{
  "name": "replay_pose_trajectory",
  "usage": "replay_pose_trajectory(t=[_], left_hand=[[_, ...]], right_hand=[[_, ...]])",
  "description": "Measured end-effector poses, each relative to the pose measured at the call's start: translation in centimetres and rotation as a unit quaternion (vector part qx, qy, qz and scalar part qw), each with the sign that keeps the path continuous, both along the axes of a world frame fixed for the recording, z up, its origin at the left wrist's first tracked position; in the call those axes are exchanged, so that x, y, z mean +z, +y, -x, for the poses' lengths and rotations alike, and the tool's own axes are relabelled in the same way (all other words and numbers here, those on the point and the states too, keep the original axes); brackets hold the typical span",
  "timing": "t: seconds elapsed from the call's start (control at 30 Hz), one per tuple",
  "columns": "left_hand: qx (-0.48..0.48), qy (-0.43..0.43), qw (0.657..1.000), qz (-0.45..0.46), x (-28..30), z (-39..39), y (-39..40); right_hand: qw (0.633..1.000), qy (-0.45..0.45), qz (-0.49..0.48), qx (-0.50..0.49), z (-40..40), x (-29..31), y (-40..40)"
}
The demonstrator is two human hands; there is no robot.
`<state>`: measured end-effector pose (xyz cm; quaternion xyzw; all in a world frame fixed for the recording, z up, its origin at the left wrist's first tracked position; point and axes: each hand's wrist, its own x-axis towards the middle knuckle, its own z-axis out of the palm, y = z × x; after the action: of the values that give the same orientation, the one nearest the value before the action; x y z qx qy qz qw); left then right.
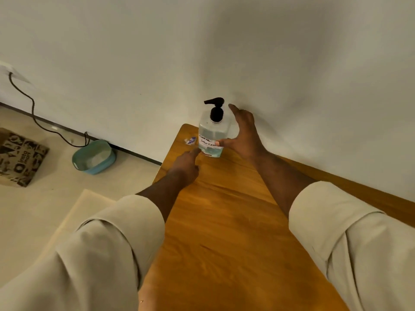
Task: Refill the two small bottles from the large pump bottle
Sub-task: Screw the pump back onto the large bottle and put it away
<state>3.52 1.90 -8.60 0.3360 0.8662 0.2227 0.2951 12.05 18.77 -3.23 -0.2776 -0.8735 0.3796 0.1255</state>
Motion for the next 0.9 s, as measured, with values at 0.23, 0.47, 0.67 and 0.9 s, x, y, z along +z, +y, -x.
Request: replay_pose_trajectory(t=[0.23,0.47,0.67,0.9], left_hand=[[-0.088,-0.007,0.996,0.012,1.3,-8.9,3.5],[-0.213,-0.061,0.975,0.012,1.5,-24.7,8.2],[-0.286,-0.116,0.951,0.032,1.5,-41.1,10.5],[-0.232,-0.129,0.963,0.051,0.7,-53.1,10.8]], right_hand=[[0.989,-0.147,0.029,-0.012,-15.5,-1.4,1.1],[0.960,-0.278,-0.022,-0.029,-34.5,1.3,5.0],[0.940,-0.336,0.013,-0.058,-52.3,3.7,9.7],[0.946,-0.290,0.132,-0.050,-64.6,0.6,9.0]])
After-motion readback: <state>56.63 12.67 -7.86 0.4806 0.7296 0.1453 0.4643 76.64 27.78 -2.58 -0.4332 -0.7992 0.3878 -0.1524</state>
